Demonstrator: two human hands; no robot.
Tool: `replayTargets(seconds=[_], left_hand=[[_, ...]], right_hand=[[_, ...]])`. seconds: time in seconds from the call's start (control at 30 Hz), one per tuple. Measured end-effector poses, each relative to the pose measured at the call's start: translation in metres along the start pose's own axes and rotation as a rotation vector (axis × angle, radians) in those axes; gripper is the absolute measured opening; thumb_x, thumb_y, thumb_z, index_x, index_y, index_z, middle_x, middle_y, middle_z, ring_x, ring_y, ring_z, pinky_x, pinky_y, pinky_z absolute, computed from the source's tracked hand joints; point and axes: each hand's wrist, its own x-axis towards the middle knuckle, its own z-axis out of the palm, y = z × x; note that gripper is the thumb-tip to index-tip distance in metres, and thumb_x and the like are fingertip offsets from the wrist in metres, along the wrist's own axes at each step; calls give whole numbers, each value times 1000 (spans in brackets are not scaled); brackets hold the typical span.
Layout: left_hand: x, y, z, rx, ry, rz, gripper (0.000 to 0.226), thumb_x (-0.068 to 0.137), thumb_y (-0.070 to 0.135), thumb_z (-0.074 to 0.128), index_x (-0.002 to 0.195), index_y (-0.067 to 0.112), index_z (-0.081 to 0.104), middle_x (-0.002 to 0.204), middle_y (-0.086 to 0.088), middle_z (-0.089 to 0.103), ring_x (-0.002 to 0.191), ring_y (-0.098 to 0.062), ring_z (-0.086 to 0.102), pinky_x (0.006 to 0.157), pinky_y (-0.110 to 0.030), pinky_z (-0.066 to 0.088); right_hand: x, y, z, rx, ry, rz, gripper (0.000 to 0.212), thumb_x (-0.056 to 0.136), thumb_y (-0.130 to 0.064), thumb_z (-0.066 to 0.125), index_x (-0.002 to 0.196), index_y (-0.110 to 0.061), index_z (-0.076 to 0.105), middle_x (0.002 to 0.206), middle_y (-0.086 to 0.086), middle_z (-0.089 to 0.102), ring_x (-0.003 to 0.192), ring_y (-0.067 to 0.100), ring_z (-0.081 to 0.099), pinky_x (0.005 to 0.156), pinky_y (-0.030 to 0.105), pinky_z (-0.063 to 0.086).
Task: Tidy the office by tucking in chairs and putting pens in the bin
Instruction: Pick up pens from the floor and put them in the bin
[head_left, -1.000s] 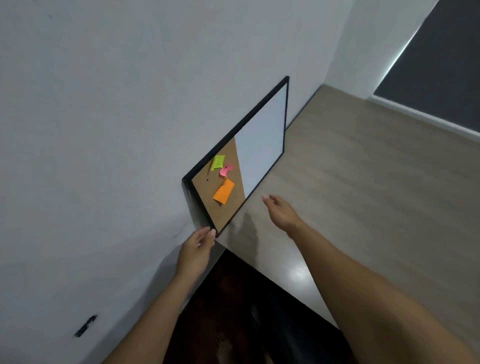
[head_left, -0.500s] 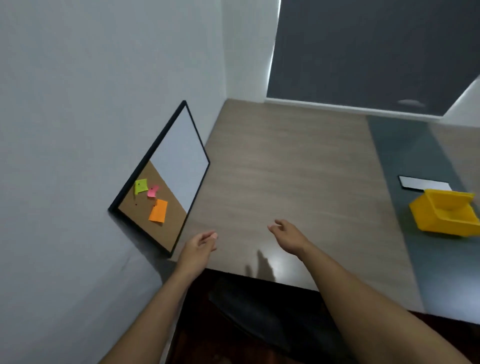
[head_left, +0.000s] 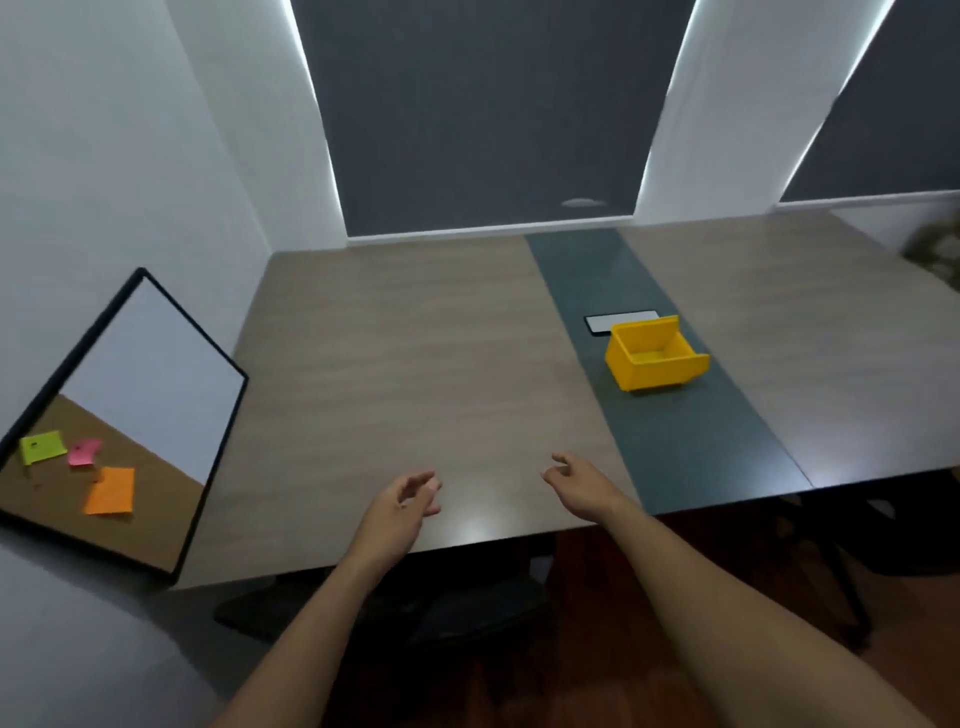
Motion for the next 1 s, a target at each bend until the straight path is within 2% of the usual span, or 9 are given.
replayTargets(seconds=[0.17,0.27,0.33,0.4,0.57,0.6,0.7,0.83,1.0], left_hand=[[-24,17,96,48,-111,16,26,107,37,59,131,30,64,126,15,74,99,-6,79,87,-31,54],[-36,28,156,76,-174,31,29,107,35,59,134,26,63,129,9,74,101,-9,79,86,-29,56],[-46,37,198,91,-232,39,31,107,33,59,136,23,63,129,6,74,103,-12,78,87,-28,58],[-58,48,239,116,-305,47,31,108,34,58,137,24,62,129,8,73,108,-14,76,92,-30,58],[-76,65,332,240,-484,65,36,106,44,58,140,32,62,131,12,73,107,-7,76,93,-31,56],[-80,68,349,265,-524,73,35,106,43,58,139,32,62,132,12,72,107,-6,76,94,-31,56],[-95,77,404,346,-641,99,34,107,42,55,140,33,62,130,14,72,109,-6,76,100,-34,56],[-111,82,483,442,-801,148,36,107,41,56,141,33,61,132,14,71,109,-5,76,105,-39,56],[-139,88,600,521,-992,190,33,109,40,53,140,35,61,130,15,71,106,-2,75,94,-28,56]], right_hand=[[-45,87,-64,51,66,50,58,106,-34,54,158,-11,40,142,11,61,111,22,62,97,35,49],[-77,144,-97,103,110,88,58,106,-34,56,157,-10,42,149,11,57,127,24,60,109,35,46],[-105,178,-118,143,135,122,57,107,-36,56,157,-11,42,152,9,55,136,24,56,110,33,45],[-133,215,-135,182,163,165,56,107,-41,54,157,-16,43,153,6,54,134,22,56,109,33,47],[-201,298,-169,284,289,281,54,108,-44,51,155,-20,46,131,-4,58,99,3,59,88,28,49],[-214,312,-174,305,307,301,54,108,-44,50,156,-20,45,134,-2,58,101,5,60,89,28,48],[-250,358,-185,372,357,369,53,110,-42,50,156,-18,44,155,2,50,130,20,57,97,30,43],[-296,418,-197,462,442,448,48,109,-41,52,151,-17,51,151,3,54,127,20,57,97,29,42],[-353,493,-219,529,591,561,41,107,-32,58,141,-10,61,142,8,64,126,21,61,98,26,46]])
